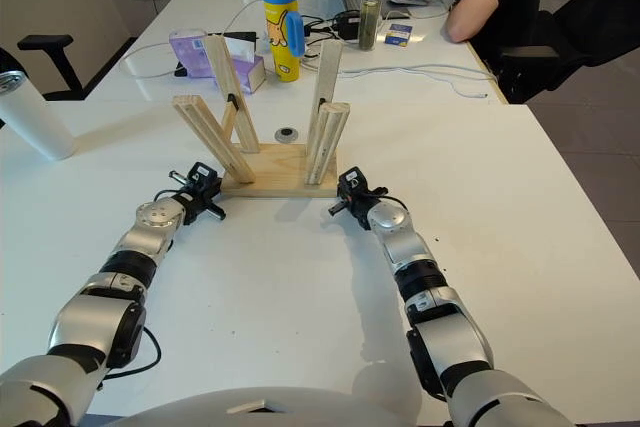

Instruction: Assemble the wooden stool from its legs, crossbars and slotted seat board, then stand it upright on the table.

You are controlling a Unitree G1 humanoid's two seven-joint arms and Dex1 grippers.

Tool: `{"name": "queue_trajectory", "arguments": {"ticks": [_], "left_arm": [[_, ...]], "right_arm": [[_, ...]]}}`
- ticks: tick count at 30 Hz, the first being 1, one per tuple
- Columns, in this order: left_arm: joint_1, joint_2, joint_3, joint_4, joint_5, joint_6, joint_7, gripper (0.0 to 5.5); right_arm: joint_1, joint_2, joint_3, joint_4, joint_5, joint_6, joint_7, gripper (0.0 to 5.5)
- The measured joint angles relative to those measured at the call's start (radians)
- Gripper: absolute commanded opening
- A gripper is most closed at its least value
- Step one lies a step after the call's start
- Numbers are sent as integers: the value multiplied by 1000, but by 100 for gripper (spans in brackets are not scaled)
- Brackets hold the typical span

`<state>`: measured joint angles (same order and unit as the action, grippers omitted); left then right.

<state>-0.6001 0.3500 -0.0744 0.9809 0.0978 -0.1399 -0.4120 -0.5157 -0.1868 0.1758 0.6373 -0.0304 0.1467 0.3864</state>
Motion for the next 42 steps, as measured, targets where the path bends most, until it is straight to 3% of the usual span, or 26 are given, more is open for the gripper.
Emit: {"name": "queue_trajectory", "arguments": {"ticks": [11,23,29,33,42], "left_arm": [[209,-33,1,-469,-66,240,5,2],[301,-69,66,-1084,-154,582,78,2],[332,-83,65,-1090,-157,612,86,2],[328,-93,52,-971,-151,518,85,2],[245,-120,12,-608,-84,410,120,2]], "right_arm": [[103,-71,-29,-266,0,144,28,0],[122,-163,-117,-741,40,395,38,0],[122,-168,-117,-765,43,419,42,0],[125,-177,-82,-657,14,370,43,0],[94,-108,-53,-230,-22,96,1,0]]}}
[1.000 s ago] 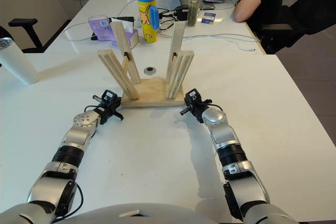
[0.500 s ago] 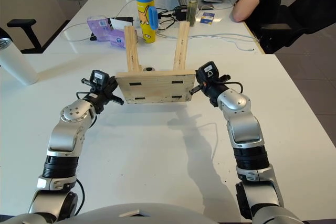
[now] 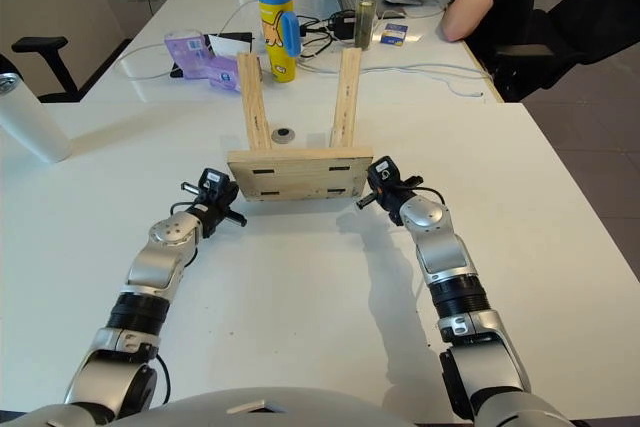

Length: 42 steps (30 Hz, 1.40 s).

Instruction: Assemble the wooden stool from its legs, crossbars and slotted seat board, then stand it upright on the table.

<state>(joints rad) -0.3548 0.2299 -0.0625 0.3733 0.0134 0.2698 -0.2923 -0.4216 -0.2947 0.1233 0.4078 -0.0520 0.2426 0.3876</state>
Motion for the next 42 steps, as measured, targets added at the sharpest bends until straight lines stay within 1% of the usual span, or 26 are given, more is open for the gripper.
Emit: {"name": "queue_trajectory", "arguments": {"ticks": [5,9,13,16,20,22,25,27,29,30,33,35,38,42], "left_arm": [[-43,-13,-17,156,39,-115,20,2],[-42,-11,-17,140,46,-110,21,2],[-27,-2,-2,-32,42,-23,22,2],[-35,5,30,-209,24,63,25,2],[-102,5,78,-412,-15,193,29,2],[-175,7,100,-523,-25,232,31,2],[-250,12,123,-609,-31,257,34,2],[-266,-9,96,-635,-82,279,3,2],[-283,-73,40,-642,-153,295,-44,2],[-284,-76,38,-626,-159,290,-51,2],[-226,-21,44,-533,-141,249,-58,2],[-171,7,45,-525,-119,189,-55,2],[-64,15,85,-501,-128,209,-32,2],[-54,25,165,-457,-129,158,25,2]], "right_arm": [[-35,32,7,177,-11,-146,-13,0],[-26,38,-3,137,-8,-147,-12,0],[-17,31,-37,-23,2,-98,-17,0],[-17,20,-56,-159,3,-28,-22,0],[-23,16,-88,-310,11,69,-31,0],[-59,17,-121,-396,31,142,-43,0],[-145,18,-175,-497,70,240,-57,0],[-224,50,-150,-581,144,253,-18,0],[-307,114,-83,-646,199,253,21,0],[-310,123,-68,-654,209,258,28,0],[-207,86,-69,-630,208,275,29,0],[-182,60,-74,-640,203,262,29,0],[-142,49,-100,-650,217,265,18,0],[-118,95,-174,-633,258,213,-42,0]]}}
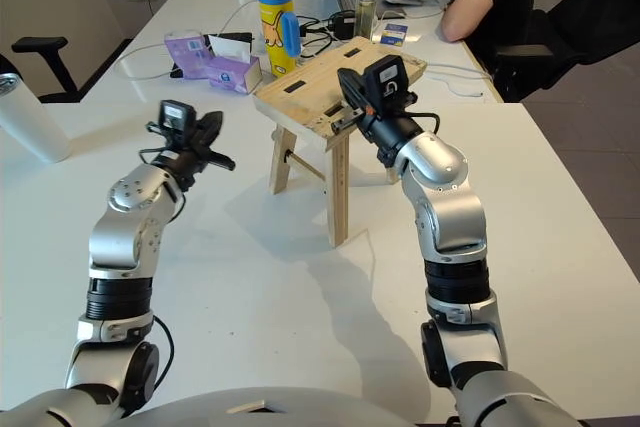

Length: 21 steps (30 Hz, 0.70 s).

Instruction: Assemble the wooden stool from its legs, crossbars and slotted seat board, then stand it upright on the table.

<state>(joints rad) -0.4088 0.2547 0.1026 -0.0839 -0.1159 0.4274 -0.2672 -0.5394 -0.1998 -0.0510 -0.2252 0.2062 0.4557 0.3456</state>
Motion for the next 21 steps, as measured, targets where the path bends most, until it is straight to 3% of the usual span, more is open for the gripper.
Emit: {"name": "queue_trajectory", "arguments": {"ticks": [6,14,21], "left_arm": [[51,-1,15,93,19,-78,46,2],[198,-39,-13,225,41,-184,62,2],[233,-89,-29,260,40,-262,71,2]], "right_arm": [[-36,29,-128,66,-9,-177,-145,0],[302,17,-91,431,-161,-423,-187,0],[376,40,-46,497,-190,-529,-188,0]]}}
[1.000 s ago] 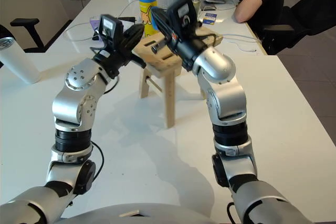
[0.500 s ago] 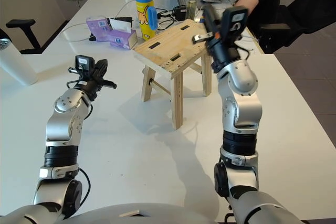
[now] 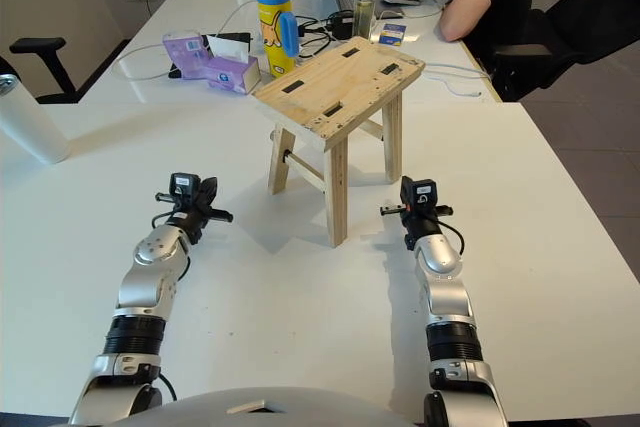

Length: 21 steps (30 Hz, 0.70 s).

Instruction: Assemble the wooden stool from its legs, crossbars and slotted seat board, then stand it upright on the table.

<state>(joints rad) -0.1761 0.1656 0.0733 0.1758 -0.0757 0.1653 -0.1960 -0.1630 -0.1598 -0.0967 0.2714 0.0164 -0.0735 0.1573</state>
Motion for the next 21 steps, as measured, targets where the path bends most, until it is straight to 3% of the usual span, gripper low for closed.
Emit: {"name": "queue_trajectory", "arguments": {"ticks": [21], "left_arm": [[33,-22,-43,52,48,-156,36,2]], "right_arm": [[-16,-1,28,46,-2,-18,8,0]]}}
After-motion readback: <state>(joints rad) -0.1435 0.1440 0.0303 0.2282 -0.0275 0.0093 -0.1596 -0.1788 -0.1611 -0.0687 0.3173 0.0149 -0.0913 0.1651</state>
